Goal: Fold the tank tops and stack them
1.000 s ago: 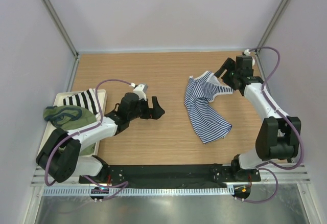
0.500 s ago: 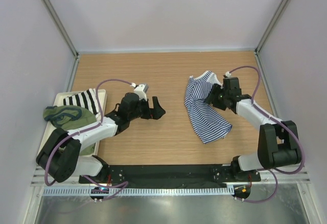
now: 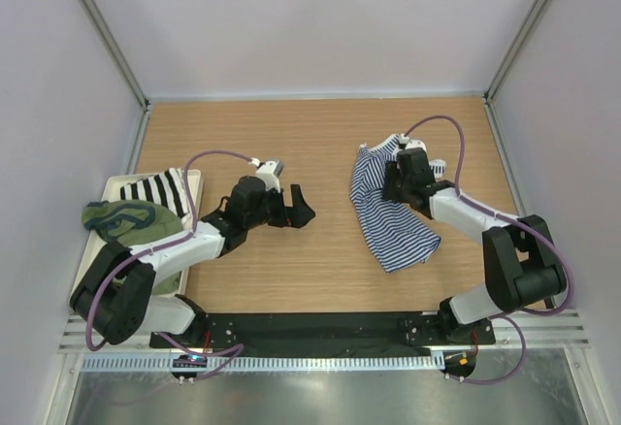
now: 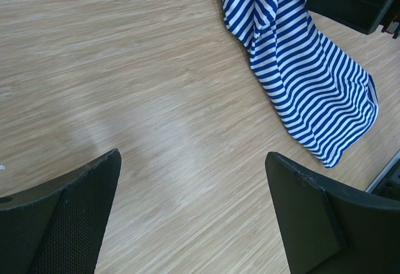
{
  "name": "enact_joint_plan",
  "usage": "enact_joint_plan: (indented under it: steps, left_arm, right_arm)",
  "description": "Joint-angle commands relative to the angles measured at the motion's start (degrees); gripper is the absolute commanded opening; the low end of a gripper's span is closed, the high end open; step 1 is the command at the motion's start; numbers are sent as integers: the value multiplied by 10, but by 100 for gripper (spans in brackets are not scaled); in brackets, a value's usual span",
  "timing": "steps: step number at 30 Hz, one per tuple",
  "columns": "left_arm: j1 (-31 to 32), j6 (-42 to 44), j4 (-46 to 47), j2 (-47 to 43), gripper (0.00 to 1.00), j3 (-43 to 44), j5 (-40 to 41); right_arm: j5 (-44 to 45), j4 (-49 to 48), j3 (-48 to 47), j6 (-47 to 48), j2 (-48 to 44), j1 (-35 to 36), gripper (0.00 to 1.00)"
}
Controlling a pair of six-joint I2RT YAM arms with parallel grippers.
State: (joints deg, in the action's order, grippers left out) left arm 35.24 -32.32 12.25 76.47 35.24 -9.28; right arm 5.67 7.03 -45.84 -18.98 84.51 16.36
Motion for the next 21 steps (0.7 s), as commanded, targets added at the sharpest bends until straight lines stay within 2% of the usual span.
enact_joint_plan:
  steps: [1,3,4,12,17,19,21]
  left_arm:
    - [3,8,29,2,98,7,-14]
    - [4,7,29,2,98,7,-10]
    - [4,7,28,2,98,7,-8]
    - [4,9,28,2,98,6,-10]
    - [4,10,28,3,98,7,-13]
    - [4,10,28,4,98,7,-14]
    - [4,11,28,4,98,7,-14]
  right_arm:
    - [98,-49,-17,67,18,15,47]
    - [113,-56,-27,87,34,21,40]
    - [155,-61,-35,93,48,27,39]
    - [289,-123,-64,172,116,80,40]
    - [284,-144,-86,187,145,84,40]
    - [273,-148,-96,207,154,83,27]
    - [259,-149,-104,210,162,84,9]
